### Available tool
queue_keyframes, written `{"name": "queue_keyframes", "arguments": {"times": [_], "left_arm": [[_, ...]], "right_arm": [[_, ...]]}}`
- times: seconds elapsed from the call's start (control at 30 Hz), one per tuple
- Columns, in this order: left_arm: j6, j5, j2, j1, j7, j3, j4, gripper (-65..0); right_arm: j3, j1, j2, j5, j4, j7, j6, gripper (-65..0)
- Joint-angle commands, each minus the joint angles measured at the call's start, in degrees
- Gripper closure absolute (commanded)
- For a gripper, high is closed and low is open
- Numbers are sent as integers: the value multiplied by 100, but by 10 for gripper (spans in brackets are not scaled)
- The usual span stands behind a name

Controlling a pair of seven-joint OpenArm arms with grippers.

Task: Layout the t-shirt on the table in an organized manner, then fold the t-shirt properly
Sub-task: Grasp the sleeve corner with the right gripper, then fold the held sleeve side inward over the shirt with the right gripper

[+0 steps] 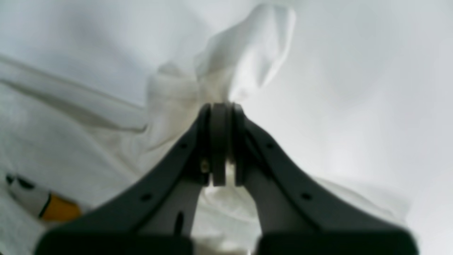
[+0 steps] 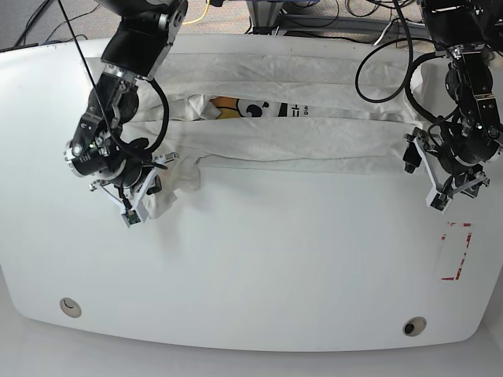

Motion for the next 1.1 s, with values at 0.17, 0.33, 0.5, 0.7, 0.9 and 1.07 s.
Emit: {"name": "queue_keyframes", "arguments": {"times": [0.17,0.33,0.5,0.7,0.9,1.07], "left_arm": [[0,-25,-62,-91,-67,-19,84,-500],[0,1,78,-91,-67,-19,84,-500],[0,1,87,-82,-67,-19,-40,-500],[0,-17,87,-82,-76,-19,-321,-500],[0,-17,87,-100,-85,-19,-541,-500],[0,-8,87,-170,-85,-19,-585,-500]], "right_arm": [[1,-916,241,1682,1500,-681,-7,-13],[1,-1672,672,3291,1570,-681,-7,-13],[1,-2200,962,4293,1553,-681,-7,-14],[-8,-2692,1366,4820,1553,-681,-7,-16],[-184,-3035,1762,4847,1561,-681,-7,-225],[-562,-3237,2307,5110,1570,-681,-7,-549]]}}
